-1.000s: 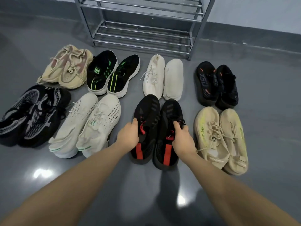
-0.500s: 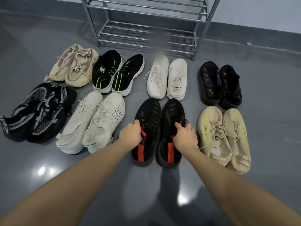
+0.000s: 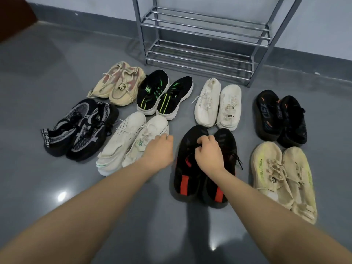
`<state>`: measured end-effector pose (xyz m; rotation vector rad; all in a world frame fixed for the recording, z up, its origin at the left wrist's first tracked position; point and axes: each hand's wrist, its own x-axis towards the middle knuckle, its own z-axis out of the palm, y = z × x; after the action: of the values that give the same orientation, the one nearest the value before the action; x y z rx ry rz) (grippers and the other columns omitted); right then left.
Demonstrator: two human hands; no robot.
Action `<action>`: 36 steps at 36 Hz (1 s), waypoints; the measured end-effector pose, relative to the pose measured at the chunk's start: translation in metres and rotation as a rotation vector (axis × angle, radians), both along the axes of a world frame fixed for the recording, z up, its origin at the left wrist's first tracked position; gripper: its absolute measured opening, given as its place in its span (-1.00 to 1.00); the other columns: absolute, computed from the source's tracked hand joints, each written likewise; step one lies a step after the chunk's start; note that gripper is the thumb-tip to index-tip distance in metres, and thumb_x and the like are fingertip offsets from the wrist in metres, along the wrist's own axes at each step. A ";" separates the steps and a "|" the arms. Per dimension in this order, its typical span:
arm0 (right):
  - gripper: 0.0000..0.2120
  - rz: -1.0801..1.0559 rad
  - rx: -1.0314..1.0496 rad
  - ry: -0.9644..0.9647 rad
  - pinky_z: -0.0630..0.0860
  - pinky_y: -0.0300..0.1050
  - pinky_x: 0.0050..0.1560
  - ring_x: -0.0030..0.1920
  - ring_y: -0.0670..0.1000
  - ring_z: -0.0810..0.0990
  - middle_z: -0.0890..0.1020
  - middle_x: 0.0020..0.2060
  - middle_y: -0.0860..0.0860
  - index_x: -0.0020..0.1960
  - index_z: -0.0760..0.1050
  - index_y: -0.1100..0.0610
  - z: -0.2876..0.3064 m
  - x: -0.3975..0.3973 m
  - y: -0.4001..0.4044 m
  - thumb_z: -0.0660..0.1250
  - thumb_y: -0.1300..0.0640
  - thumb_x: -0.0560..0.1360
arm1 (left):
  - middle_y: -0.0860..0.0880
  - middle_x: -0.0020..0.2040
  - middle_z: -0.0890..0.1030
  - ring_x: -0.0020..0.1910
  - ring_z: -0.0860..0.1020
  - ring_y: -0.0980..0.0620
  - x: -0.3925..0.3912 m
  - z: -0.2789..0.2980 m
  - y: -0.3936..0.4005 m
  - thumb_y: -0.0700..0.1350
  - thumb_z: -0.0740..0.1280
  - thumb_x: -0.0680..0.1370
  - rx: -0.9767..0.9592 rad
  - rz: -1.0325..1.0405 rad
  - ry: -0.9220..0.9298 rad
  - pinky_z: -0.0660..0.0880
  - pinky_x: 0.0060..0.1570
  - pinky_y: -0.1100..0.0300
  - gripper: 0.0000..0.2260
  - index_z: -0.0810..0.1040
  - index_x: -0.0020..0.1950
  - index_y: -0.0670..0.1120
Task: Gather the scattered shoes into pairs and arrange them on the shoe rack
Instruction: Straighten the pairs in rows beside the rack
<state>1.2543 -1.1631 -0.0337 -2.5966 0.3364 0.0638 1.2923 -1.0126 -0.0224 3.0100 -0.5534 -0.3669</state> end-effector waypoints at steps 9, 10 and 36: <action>-0.69 0.249 0.116 0.045 0.40 0.04 0.20 0.18 0.15 0.46 0.48 0.19 0.13 0.25 0.44 0.21 -0.007 0.030 0.071 0.22 0.18 0.52 | -0.15 0.26 0.41 0.23 0.38 -0.16 0.009 0.006 0.066 -0.18 0.17 0.55 -0.036 0.156 0.008 0.34 0.14 0.04 -0.68 0.33 0.30 -0.19; -0.67 0.289 0.105 0.054 0.38 0.03 0.22 0.20 0.15 0.45 0.48 0.21 0.11 0.26 0.43 0.18 -0.011 0.032 0.079 0.23 0.15 0.51 | -0.15 0.26 0.41 0.24 0.37 -0.16 0.009 0.005 0.075 -0.19 0.18 0.54 -0.016 0.176 0.016 0.33 0.16 0.05 -0.67 0.32 0.30 -0.18; -0.98 0.701 0.010 0.262 0.24 0.29 0.27 0.16 0.11 0.41 0.44 0.10 0.05 -0.09 0.41 0.05 -0.034 0.020 0.155 0.25 0.12 0.49 | -0.03 0.19 0.48 0.18 0.38 -0.12 -0.005 -0.034 0.144 -0.08 0.18 0.57 0.034 0.129 0.074 0.33 -0.10 0.13 -0.62 0.29 0.40 0.07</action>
<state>1.2740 -1.0086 -0.0679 -2.5702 -0.4955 0.6449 1.2869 -0.8687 -0.0559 3.0289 -0.3482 -0.4814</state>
